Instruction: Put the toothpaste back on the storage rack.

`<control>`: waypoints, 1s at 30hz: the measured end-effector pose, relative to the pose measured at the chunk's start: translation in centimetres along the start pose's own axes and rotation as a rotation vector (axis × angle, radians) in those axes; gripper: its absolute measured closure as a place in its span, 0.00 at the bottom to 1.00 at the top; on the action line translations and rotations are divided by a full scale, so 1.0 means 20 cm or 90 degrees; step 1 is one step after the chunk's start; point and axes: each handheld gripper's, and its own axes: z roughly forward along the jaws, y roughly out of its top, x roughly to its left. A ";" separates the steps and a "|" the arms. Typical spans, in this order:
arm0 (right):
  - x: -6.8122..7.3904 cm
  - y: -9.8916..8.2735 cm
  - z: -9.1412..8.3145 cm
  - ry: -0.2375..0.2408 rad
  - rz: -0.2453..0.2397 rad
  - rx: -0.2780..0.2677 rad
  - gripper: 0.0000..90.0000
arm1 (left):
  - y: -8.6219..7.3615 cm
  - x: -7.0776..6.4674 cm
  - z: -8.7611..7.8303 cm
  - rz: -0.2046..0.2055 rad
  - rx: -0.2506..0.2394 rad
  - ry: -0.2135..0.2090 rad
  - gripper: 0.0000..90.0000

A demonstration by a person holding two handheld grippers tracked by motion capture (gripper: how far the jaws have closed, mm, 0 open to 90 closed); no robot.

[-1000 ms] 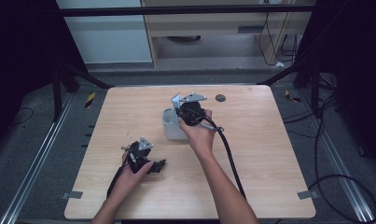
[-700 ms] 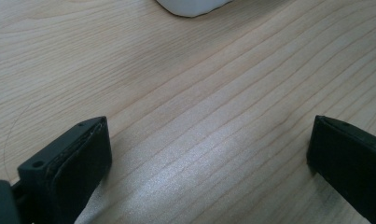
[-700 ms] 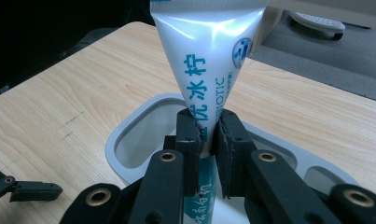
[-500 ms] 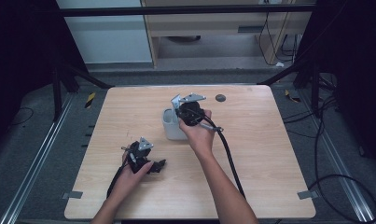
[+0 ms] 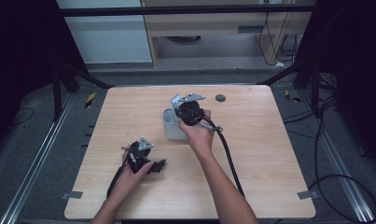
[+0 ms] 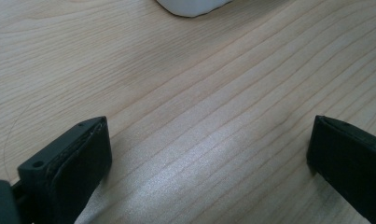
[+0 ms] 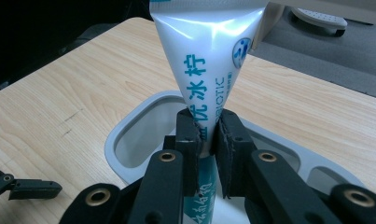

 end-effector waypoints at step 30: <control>-0.01 0.02 0.05 -0.001 0.018 0.002 0.87 | 0.00 0.00 0.00 0.001 0.000 0.000 0.00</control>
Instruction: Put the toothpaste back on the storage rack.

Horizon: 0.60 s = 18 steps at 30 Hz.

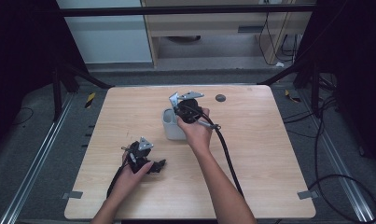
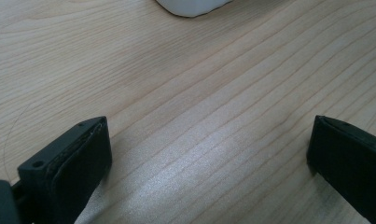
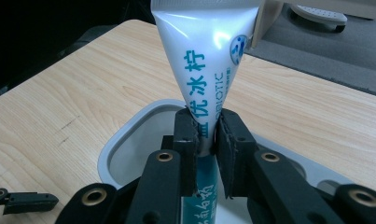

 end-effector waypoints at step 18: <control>0.00 0.00 -0.03 0.002 -0.005 -0.004 0.81 | 0.00 0.00 0.00 0.000 0.000 0.000 0.00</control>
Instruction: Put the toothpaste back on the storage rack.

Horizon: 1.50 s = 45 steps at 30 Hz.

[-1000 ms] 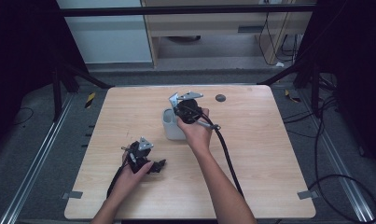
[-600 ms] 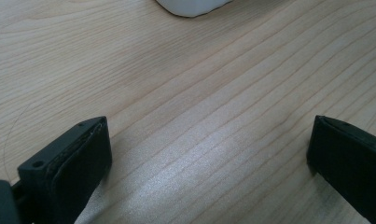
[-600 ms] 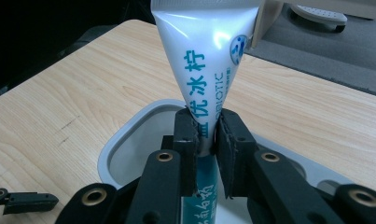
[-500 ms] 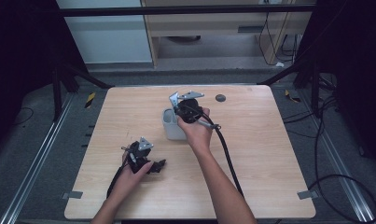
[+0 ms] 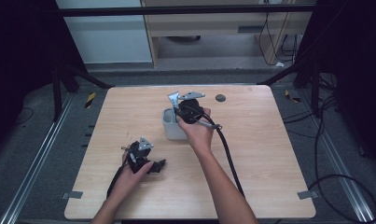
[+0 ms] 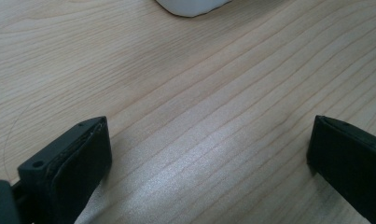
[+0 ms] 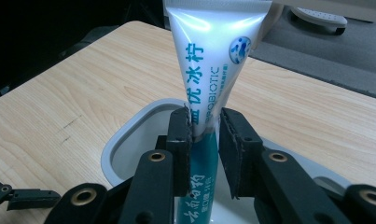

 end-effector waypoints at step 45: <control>-0.14 -0.08 -0.27 -0.043 -0.008 -0.001 0.15 | 0.00 0.00 0.00 0.001 0.002 0.000 0.00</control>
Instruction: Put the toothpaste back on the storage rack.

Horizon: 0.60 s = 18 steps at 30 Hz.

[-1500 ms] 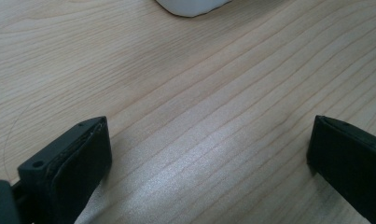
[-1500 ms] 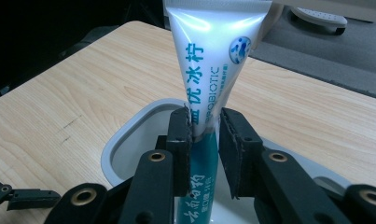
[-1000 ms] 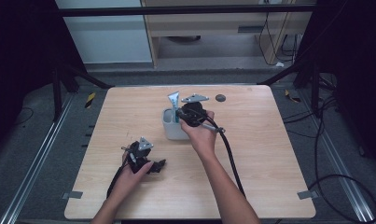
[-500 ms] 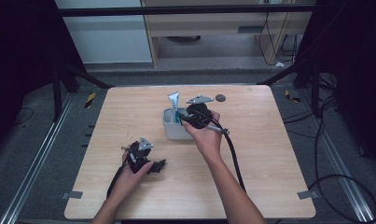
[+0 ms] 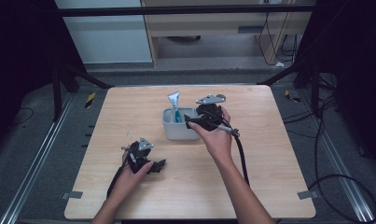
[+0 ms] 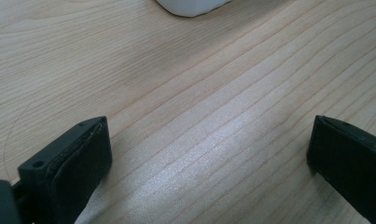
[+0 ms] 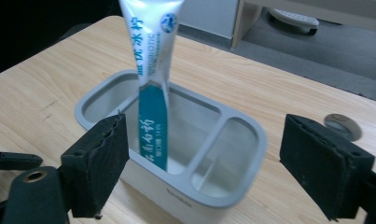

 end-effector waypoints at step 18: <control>-0.19 -0.14 -0.12 -0.036 0.000 0.030 0.08 | 0.00 0.00 0.00 0.000 0.000 0.000 0.00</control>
